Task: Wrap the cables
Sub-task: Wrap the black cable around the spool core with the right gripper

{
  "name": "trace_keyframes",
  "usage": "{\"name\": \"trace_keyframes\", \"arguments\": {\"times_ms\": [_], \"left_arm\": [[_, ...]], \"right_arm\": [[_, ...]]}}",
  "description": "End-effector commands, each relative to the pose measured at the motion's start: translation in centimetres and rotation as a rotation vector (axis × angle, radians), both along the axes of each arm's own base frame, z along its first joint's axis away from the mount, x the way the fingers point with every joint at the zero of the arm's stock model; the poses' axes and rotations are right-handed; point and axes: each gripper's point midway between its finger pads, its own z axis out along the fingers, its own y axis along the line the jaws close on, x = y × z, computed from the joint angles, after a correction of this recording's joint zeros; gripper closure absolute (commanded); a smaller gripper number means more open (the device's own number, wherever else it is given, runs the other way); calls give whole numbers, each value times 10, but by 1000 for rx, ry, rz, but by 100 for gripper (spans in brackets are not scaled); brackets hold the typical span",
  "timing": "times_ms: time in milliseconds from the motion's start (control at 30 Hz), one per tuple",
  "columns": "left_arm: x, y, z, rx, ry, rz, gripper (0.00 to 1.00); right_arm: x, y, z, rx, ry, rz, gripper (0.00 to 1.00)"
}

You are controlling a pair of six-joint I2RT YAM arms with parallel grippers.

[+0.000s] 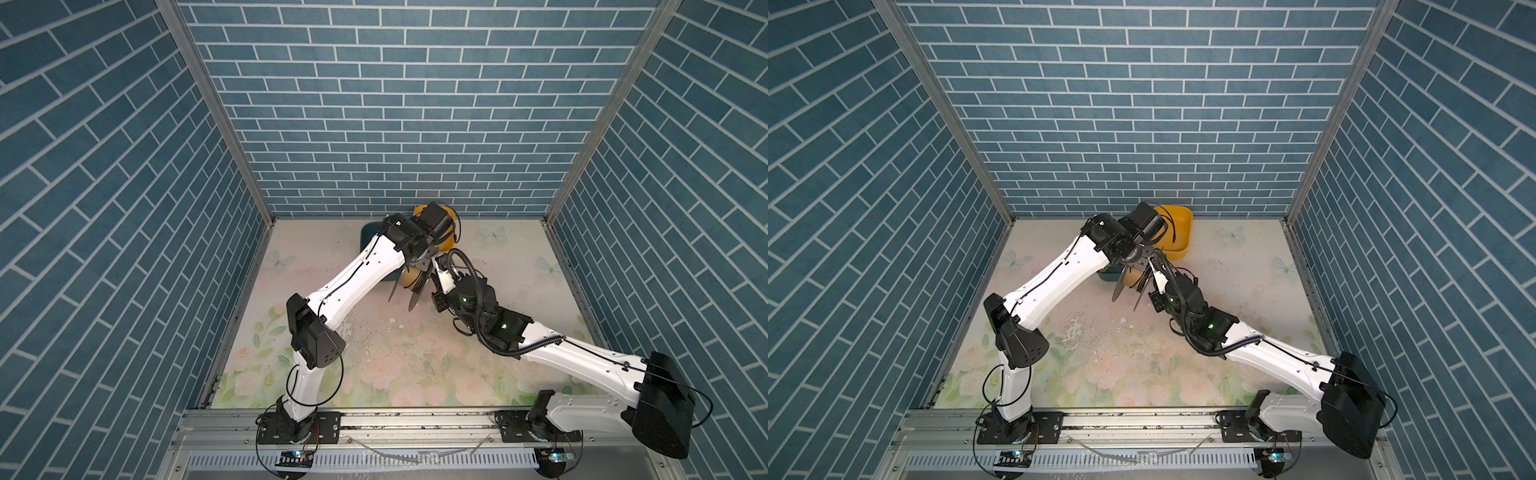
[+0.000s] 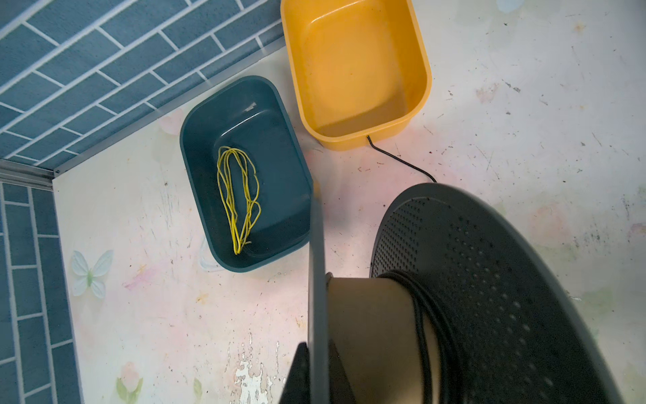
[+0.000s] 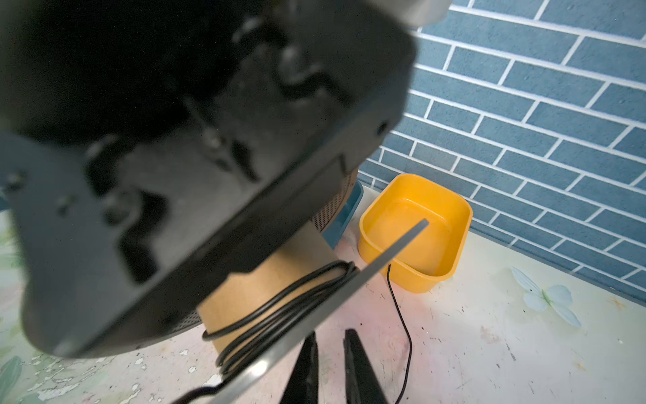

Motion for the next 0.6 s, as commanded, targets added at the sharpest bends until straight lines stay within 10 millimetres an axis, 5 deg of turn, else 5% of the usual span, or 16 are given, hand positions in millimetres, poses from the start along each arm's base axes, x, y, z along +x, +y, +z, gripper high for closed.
{"name": "trace_keyframes", "arguments": {"times_ms": [0,567], "left_arm": [[-11,2,23,-31,-37,-34,100],[-25,4,32,-61,-52,-102,100]], "right_arm": [[1,-12,19,110,-9,-17,88],[35,-45,17,142,94,-178,89]]}}
